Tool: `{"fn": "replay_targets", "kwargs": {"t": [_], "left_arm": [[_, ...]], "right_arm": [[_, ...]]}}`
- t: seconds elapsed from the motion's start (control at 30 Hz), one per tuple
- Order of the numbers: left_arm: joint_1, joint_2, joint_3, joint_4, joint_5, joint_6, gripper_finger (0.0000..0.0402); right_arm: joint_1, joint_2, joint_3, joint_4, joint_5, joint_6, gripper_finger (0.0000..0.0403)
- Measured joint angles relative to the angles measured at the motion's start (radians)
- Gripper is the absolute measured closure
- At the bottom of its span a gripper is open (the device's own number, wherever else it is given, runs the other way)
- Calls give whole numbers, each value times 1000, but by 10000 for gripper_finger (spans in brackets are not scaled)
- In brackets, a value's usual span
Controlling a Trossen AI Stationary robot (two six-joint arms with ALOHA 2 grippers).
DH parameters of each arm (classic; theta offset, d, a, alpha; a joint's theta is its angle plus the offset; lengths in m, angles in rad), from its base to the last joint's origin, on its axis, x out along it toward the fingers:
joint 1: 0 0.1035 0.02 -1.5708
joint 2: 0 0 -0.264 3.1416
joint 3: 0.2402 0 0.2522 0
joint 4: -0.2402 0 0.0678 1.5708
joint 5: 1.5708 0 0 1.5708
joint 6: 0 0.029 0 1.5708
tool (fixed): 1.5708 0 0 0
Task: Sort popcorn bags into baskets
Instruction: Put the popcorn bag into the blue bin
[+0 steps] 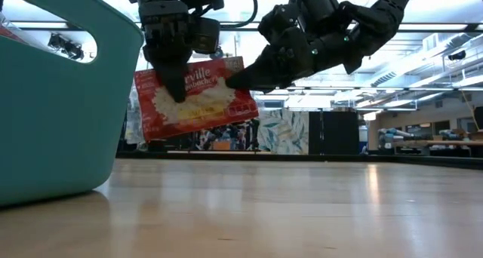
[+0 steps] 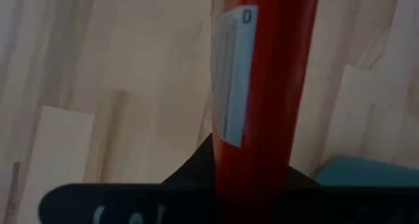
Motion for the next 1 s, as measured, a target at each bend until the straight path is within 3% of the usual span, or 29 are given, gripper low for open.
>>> {"fn": "replay_targets", "kwargs": {"t": [0.2, 0.47, 0.73, 1.0], "left_arm": [[-1, -28, 0, -27, 96, -32, 365], [-51, -170, 0, -142, 244, -100, 359], [-186, -311, 98, -220, 155, -198, 359], [-391, -273, 131, -281, 191, -379, 359]], "right_arm": [[-8, -100, 0, -181, 8, -49, 292], [-31, -265, 0, -414, 14, -78, 238], [-33, -255, -16, -402, 35, -62, 236], [9, -203, -41, -397, 33, -60, 236]]}}
